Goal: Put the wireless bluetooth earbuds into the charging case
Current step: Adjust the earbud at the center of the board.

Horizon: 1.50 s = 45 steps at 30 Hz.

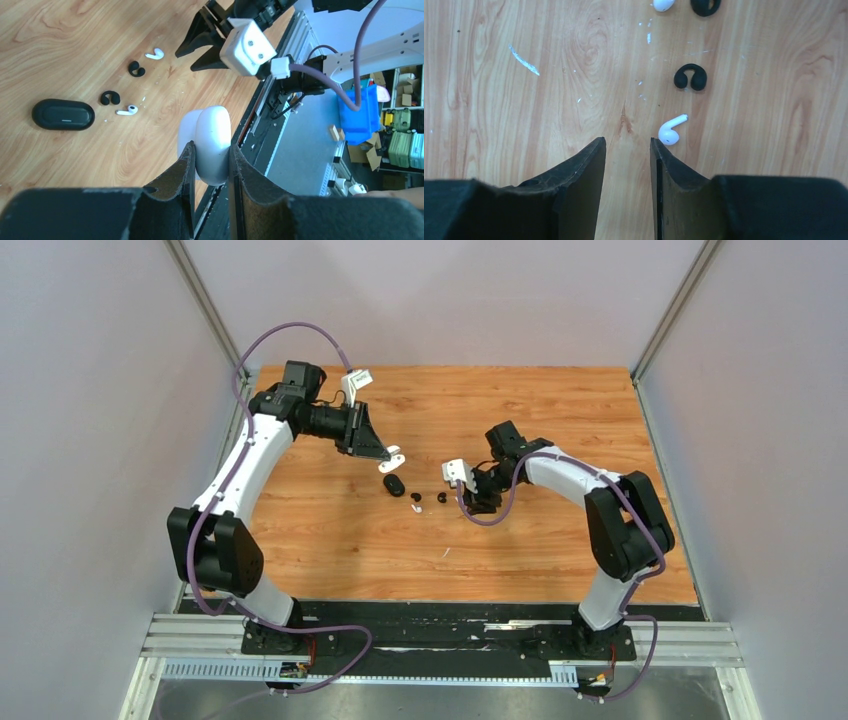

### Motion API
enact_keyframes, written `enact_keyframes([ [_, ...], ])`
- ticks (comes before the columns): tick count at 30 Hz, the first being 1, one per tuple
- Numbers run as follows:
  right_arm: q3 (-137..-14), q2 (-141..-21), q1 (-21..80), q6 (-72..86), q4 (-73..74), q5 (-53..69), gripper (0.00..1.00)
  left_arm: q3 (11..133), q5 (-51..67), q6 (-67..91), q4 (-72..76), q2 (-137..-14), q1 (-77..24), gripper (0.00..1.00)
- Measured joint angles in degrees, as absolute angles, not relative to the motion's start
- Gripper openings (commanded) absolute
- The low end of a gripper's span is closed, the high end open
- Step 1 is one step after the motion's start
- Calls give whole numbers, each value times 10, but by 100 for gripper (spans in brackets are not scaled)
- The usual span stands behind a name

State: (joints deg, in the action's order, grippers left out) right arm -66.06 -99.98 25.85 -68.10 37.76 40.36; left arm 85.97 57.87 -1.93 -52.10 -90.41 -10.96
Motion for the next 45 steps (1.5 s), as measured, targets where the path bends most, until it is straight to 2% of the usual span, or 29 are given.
enact_keyframes([
  [23,-721,-1086,274,-718,385,362,36,850,577,-18,-518,-901,-110,0],
  [32,-722,-1088,274,-718,376,354,31,839,577,-17,-514,-900,-110,0],
  [45,-719,-1088,274,-697,360,349,32,839,577,-14,-509,-900,-110,0],
])
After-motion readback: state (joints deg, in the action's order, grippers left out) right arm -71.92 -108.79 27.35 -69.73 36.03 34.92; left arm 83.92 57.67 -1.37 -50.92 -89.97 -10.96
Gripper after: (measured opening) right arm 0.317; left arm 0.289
